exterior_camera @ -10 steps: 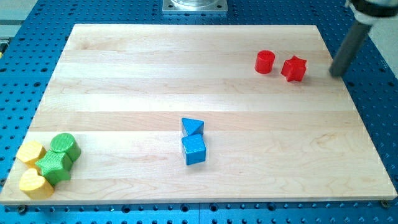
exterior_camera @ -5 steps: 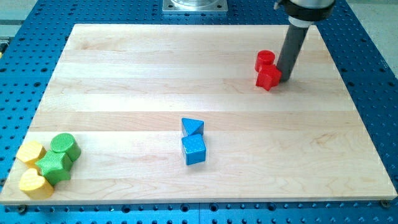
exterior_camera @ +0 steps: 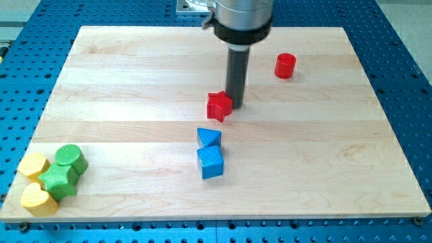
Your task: Push the red star closely to the blue blocks
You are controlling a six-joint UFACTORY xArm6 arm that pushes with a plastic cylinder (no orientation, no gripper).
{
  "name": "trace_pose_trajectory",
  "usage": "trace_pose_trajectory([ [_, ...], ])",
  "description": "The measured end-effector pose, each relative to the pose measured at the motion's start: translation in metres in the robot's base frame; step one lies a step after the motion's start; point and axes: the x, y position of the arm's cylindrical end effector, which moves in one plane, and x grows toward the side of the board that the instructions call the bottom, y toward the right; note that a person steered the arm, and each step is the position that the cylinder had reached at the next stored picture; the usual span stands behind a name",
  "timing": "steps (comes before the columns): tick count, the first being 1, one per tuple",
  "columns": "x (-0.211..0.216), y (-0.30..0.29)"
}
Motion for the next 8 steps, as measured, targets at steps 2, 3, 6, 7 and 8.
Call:
trace_pose_trajectory([
  [2, -0.005, -0.038],
  [3, 0.014, -0.03],
  [6, 0.015, -0.016],
  [7, 0.025, -0.002],
  [8, 0.063, -0.002],
])
